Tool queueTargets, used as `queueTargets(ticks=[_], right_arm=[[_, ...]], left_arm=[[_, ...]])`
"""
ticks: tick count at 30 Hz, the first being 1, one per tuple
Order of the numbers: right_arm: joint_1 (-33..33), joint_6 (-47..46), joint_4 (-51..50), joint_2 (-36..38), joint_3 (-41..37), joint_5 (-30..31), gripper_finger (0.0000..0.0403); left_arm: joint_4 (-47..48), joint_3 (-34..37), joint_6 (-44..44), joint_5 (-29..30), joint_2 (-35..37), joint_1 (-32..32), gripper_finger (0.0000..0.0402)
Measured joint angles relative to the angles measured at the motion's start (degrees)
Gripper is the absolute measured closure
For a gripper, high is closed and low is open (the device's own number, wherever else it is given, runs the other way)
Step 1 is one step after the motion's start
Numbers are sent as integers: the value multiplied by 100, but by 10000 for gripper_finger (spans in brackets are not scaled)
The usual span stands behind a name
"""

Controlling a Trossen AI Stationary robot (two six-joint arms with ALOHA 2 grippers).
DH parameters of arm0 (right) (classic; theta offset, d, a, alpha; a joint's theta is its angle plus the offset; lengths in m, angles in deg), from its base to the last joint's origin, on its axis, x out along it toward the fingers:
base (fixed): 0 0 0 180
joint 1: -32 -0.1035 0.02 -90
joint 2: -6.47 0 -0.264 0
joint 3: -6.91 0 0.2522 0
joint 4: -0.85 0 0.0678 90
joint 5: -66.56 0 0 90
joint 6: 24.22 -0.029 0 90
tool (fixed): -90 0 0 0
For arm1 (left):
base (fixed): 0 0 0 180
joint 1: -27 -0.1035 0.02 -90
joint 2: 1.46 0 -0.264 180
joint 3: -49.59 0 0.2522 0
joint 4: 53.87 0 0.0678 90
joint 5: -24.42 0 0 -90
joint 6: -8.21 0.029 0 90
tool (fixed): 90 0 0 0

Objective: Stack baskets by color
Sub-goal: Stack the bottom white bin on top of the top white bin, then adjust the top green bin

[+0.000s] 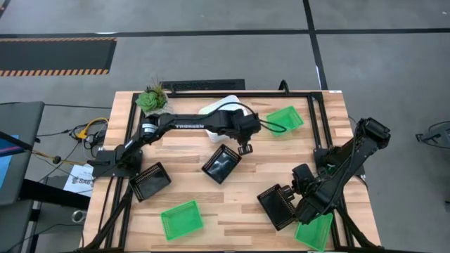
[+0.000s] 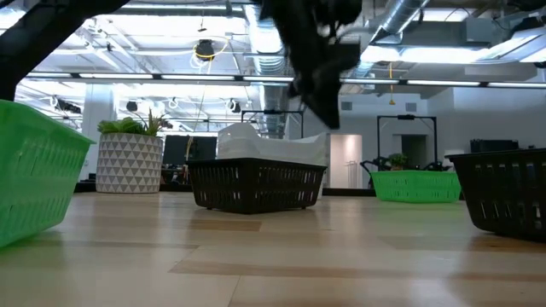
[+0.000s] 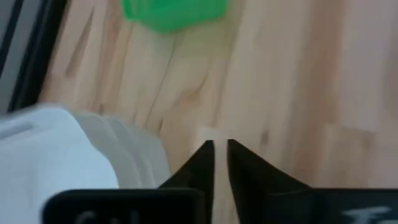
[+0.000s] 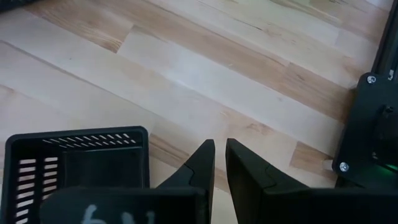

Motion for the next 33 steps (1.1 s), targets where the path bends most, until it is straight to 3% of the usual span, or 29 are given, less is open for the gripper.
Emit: queueTargets(ticks=[3,9,15,20,29,33], right_arm=[[0,-2,-1,0,0,-2,340],[0,-17,7,0,0,-13,340],[28,-19,11,0,0,-13,340],[129,-20,10,0,0,39,340],[896,421,10,-2,0,320,340],[1422,823,8,-2,0,759,340]], left_arm=[[-229,445,-124,-29,-26,-221,397],[-553,1037,-255,-257,-20,-672,397],[-548,1084,-468,303,-15,-975,400],[-547,1084,-464,308,-15,-1032,401],[-348,667,-284,-688,146,-866,401],[-4,547,-84,-868,504,-772,401]])
